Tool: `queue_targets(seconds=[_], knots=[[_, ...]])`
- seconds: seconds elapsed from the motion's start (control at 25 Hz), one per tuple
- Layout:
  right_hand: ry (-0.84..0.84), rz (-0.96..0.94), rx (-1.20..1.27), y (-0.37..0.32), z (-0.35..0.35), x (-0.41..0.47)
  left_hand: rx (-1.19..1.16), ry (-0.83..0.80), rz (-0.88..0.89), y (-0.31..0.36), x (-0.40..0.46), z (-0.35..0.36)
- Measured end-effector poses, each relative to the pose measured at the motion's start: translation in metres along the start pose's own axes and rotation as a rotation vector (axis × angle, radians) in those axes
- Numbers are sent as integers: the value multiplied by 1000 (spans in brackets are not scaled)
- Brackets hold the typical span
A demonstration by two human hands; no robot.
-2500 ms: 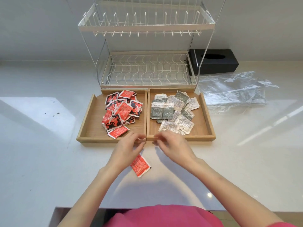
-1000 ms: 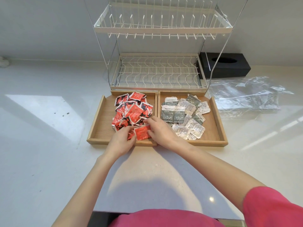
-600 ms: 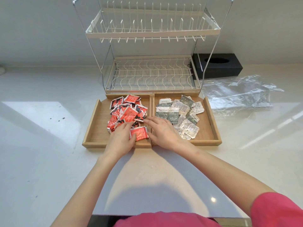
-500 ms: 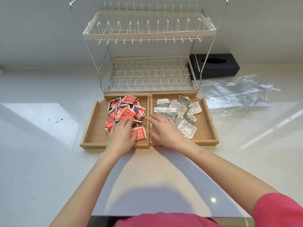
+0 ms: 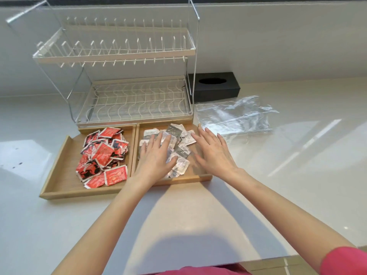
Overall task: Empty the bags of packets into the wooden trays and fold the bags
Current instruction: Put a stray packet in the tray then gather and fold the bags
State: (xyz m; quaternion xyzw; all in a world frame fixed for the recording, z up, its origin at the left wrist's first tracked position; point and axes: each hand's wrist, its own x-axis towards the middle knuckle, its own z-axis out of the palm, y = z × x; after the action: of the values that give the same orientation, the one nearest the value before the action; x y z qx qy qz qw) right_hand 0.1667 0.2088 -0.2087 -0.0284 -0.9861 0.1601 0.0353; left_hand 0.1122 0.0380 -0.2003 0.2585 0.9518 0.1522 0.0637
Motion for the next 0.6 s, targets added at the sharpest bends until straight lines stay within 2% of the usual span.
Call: queue_targets(seconds=[0.2, 0.48, 0.6], knots=[[-68, 51, -77, 66, -18, -17, -25, -13, 32, 64, 26, 22], [-120, 101, -149, 147, -33, -16, 125, -49, 96, 122, 67, 59], [-150, 89, -255, 177, -36, -5, 163, -75, 77, 136, 92, 71]])
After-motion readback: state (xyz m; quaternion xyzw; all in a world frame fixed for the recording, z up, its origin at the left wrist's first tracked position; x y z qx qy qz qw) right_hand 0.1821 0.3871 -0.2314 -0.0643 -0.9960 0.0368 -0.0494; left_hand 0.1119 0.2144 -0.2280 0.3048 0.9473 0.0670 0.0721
